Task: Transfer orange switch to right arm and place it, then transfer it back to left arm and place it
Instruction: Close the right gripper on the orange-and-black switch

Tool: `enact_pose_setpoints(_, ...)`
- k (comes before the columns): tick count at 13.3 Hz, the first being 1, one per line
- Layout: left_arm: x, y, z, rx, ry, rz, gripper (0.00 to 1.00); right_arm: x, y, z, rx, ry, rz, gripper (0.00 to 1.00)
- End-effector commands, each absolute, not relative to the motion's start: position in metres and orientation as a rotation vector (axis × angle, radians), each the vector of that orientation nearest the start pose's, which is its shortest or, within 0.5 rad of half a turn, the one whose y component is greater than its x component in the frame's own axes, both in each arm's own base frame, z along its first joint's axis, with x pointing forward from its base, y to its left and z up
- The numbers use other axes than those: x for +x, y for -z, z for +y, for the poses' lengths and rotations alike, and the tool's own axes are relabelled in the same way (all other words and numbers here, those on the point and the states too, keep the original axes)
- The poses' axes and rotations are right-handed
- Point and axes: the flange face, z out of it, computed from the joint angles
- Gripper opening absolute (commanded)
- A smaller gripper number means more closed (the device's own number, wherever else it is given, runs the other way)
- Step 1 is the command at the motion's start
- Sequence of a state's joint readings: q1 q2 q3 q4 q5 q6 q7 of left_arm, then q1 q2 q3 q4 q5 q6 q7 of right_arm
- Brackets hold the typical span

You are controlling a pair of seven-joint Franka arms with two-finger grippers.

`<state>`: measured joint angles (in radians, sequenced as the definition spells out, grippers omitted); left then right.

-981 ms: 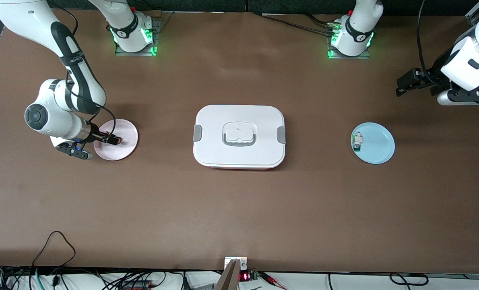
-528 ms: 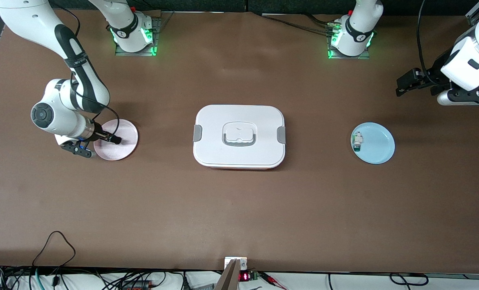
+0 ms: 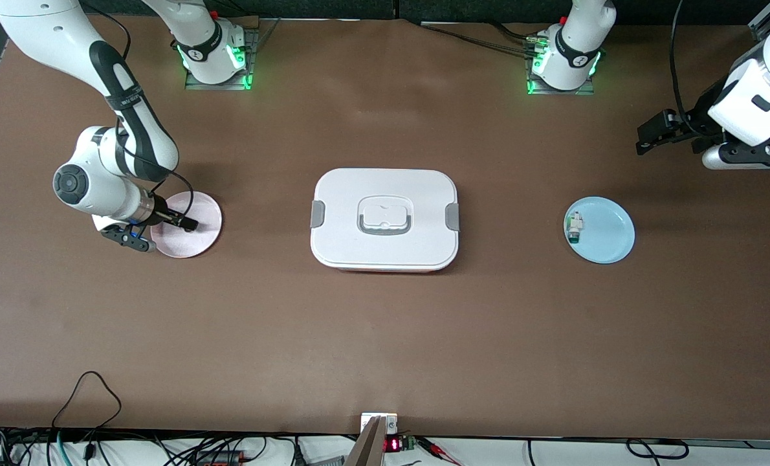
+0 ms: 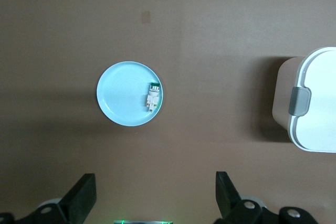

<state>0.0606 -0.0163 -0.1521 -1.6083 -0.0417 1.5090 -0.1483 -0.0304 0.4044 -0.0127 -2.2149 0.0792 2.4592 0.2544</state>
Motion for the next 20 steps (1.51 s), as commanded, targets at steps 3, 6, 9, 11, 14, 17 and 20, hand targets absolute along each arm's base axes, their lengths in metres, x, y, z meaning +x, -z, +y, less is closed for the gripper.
enact_pose_setpoints(3, 0.539, -0.613, -0.054, -3.183, -0.123, -0.052, 1.00, 0.530, -0.174, -0.021, -3.041, -0.250, 0.585, 1.00)
enact_pose_setpoints(6, 0.540, -0.614, -0.054, -3.184, -0.121, -0.050, 1.00, 0.532, -0.175, -0.021, -3.041, -0.248, 0.582, 0.90)
enact_pose_setpoints(9, 0.540, -0.614, -0.054, -3.185, -0.121, -0.050, 1.00, 0.534, -0.178, -0.015, -3.040, -0.239, 0.561, 0.46)
enact_pose_setpoints(11, 0.540, -0.614, -0.054, -3.185, -0.121, -0.052, 1.00, 0.536, -0.181, -0.008, -3.040, -0.228, 0.533, 0.37)
enact_pose_setpoints(14, 0.540, -0.614, -0.054, -3.185, -0.121, -0.052, 1.00, 0.548, -0.204, 0.005, -3.037, -0.202, 0.484, 0.36)
enact_pose_setpoints(17, 0.539, -0.613, -0.054, -3.185, -0.123, -0.050, 1.00, 0.571, -0.267, 0.028, -3.031, -0.148, 0.397, 0.36)
enact_pose_setpoints(20, 0.540, -0.614, -0.054, -3.185, -0.121, -0.052, 1.00, 0.599, -0.346, 0.059, -3.028, -0.192, 0.255, 0.36)
